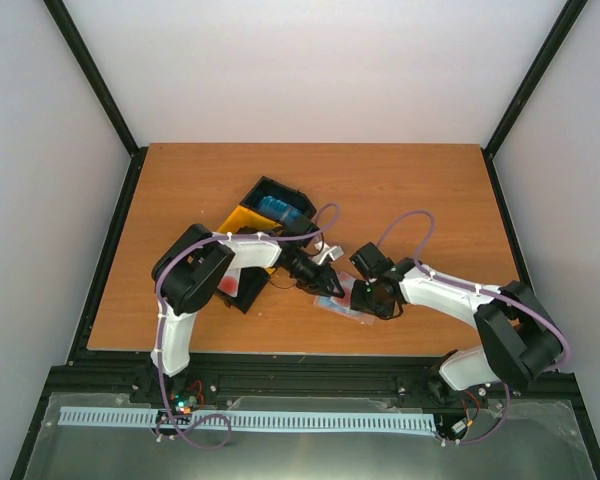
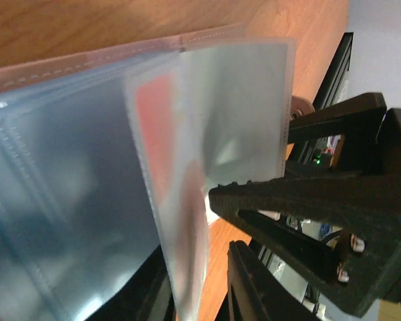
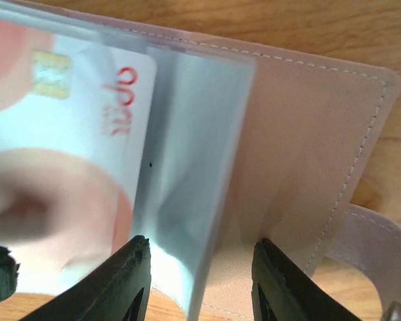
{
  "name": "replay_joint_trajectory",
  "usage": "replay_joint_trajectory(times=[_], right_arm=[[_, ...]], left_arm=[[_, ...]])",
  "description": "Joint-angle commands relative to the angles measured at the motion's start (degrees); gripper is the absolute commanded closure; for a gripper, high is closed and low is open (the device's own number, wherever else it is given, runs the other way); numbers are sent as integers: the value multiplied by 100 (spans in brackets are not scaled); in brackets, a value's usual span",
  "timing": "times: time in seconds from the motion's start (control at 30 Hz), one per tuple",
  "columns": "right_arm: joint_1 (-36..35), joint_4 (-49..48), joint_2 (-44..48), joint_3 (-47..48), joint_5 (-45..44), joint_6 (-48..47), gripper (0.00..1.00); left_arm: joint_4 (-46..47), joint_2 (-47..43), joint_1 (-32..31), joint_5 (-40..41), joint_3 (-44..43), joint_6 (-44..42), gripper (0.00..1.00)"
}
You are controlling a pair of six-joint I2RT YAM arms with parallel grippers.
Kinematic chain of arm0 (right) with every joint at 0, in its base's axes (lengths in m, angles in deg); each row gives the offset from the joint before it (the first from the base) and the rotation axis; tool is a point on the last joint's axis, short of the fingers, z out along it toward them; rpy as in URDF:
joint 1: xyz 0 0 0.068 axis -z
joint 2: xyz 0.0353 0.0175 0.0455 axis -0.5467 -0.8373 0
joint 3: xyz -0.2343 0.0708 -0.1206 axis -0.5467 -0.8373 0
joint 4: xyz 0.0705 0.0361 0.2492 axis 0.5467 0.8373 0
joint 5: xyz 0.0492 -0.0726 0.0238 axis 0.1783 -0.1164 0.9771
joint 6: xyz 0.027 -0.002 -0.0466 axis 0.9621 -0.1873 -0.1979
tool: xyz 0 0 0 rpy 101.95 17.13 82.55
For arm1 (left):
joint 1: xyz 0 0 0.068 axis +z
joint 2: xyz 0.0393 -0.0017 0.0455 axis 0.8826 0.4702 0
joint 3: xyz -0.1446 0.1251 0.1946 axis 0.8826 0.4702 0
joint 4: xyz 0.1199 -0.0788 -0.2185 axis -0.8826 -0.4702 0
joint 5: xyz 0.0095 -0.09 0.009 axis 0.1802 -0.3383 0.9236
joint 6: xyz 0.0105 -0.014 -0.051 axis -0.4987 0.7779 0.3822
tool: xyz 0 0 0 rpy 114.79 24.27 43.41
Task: Put the credit cards into the card holder
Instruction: Turn over the card slot in the card holder.
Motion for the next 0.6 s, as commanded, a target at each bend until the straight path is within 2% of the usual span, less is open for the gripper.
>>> replay_joint_trajectory(times=[0.0,0.13,0.2,0.43,0.57], right_arm=[[2,-254,-91,7,73,-98,58],[1,-141,-82,-23,-41,-69,58],[1,-27,-47,-31,-157,-27,57],[1,500,211,54,-743,207,57],[1,720,166,156,-951,237,55]], left_arm=[[-72,123,-57,-17,-272,-68,79],[-153,99,-55,131,-278,-52,94],[-219,74,-52,251,-286,-58,99],[-678,-74,-52,879,-337,-92,99],[-1345,-129,-56,1495,-601,-9,99]])
